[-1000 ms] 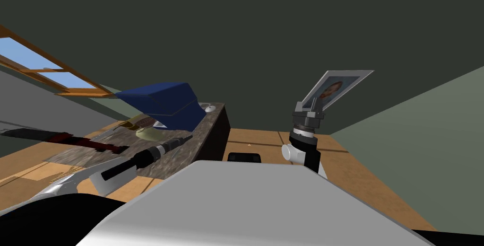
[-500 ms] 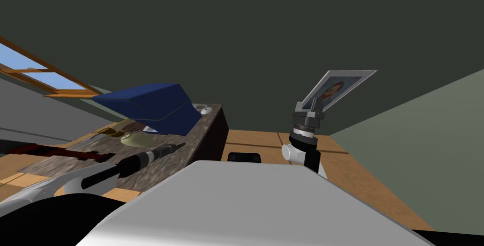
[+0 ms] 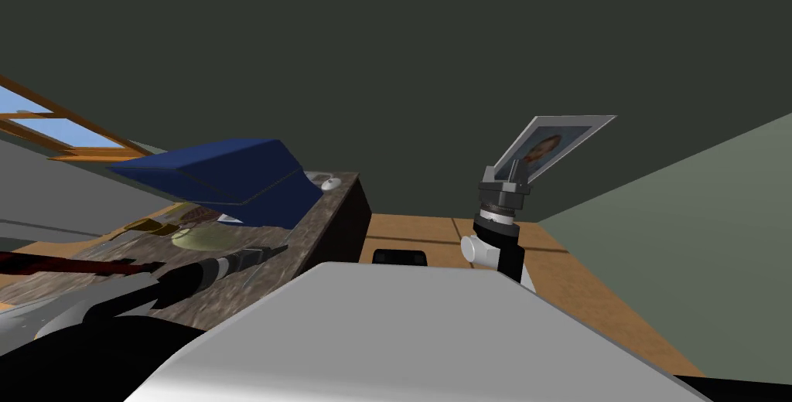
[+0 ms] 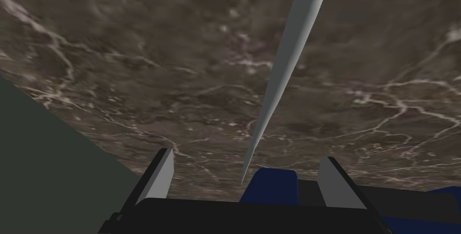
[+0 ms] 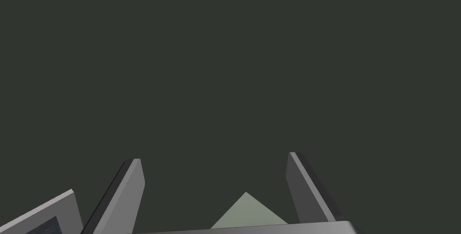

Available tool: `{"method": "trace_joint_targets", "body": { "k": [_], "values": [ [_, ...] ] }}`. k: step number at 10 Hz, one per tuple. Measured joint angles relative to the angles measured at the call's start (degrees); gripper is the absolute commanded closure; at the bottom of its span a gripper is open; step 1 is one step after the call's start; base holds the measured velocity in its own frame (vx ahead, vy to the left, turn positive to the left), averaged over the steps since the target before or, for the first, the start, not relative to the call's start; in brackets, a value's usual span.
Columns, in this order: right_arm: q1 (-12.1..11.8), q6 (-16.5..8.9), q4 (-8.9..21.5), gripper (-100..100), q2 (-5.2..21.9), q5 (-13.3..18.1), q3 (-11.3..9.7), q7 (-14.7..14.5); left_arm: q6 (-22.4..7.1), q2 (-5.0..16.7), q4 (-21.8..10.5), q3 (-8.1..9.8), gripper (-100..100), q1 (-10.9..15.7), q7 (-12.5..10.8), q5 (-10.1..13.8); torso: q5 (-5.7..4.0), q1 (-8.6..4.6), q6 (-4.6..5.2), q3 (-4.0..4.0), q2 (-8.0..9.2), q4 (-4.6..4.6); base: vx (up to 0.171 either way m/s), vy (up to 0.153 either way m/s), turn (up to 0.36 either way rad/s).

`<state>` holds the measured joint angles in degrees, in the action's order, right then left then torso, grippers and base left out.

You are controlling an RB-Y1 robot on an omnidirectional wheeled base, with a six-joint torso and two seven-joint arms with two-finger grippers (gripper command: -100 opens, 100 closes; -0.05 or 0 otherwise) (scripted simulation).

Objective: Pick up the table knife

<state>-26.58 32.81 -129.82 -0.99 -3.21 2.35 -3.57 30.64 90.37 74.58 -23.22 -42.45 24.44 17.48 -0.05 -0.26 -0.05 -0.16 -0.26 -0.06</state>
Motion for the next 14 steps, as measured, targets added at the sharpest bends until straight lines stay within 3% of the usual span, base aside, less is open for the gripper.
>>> {"method": "trace_joint_targets", "body": {
  "k": [1, 2, 3, 7, 8, 12, 13, 14],
  "values": [
    [0.0, 0.0, 0.0, 0, 0.0, 0.0, 0.0, 0.0, 0.2, 0.9, -1.2, -1.05, -100, -0.3, 0.1, -0.3, 0.01, 0.02, 0.01, 0.03, 0.05, 0.01, 0.02, -0.025, -0.003],
    [0.0, 0.0, 0.0, 0, 0.0, 0.0, 0.0, 0.0, 0.4, 1.0, -1.4, -1.21, 0, -0.3, 0.1, -0.4, 0.03, 0.12, 0.0, 0.07, 0.13, 0.03, 0.0, 0.0, 0.0],
    [0.0, 0.0, 0.0, 0, 0.0, 0.0, 0.0, 0.0, 0.3, 1.0, -1.4, -1.19, -100, -0.3, 0.1, -0.4, 0.05, 0.19, 0.0, 0.11, 0.19, 0.05, -0.04, 0.007, -0.314],
    [0.0, 0.0, 0.0, 0, 0.0, 0.0, 0.0, 0.0, -2.8, -2.7, -3.0, -2.24, -100, 2.2, -1.9, -1.4, 0.11, 0.42, 0.0, 0.37, 0.63, 0.15, -0.085, 0.029, -0.159],
    [0.0, 0.0, 0.0, 0, 0.0, 0.0, 0.0, 0.0, -3.0, -2.8, -3.0, -2.26, 100, 2.2, -2.0, -1.4, 0.1, 0.36, -0.03, 0.29, 0.47, 0.12, -0.008, 0.004, 0.005],
    [0.0, 0.0, 0.0, 0, 0.0, 0.0, 0.0, 0.0, -3.0, -2.8, -3.0, -2.24, 100, 2.2, -1.9, -1.4, 0.11, 0.28, -0.01, 0.15, 0.25, 0.06, 0.0, 0.0, 0.0],
    [0.0, 0.0, 0.0, 0, 0.0, 0.0, 0.0, 0.0, -3.0, -2.8, -3.0, -2.25, 0, 2.2, -2.0, -1.4, 0.11, 0.27, -0.01, 0.14, 0.24, 0.06, 0.0, 0.0, 0.0],
    [0.0, 0.0, 0.0, 0, 0.0, 0.0, 0.0, 0.0, -3.0, -2.8, -3.0, -2.25, 100, 2.2, -2.0, -1.4, 0.1, 0.27, -0.01, 0.14, 0.24, 0.06, 0.062, -0.023, 0.205]
  ]
}}
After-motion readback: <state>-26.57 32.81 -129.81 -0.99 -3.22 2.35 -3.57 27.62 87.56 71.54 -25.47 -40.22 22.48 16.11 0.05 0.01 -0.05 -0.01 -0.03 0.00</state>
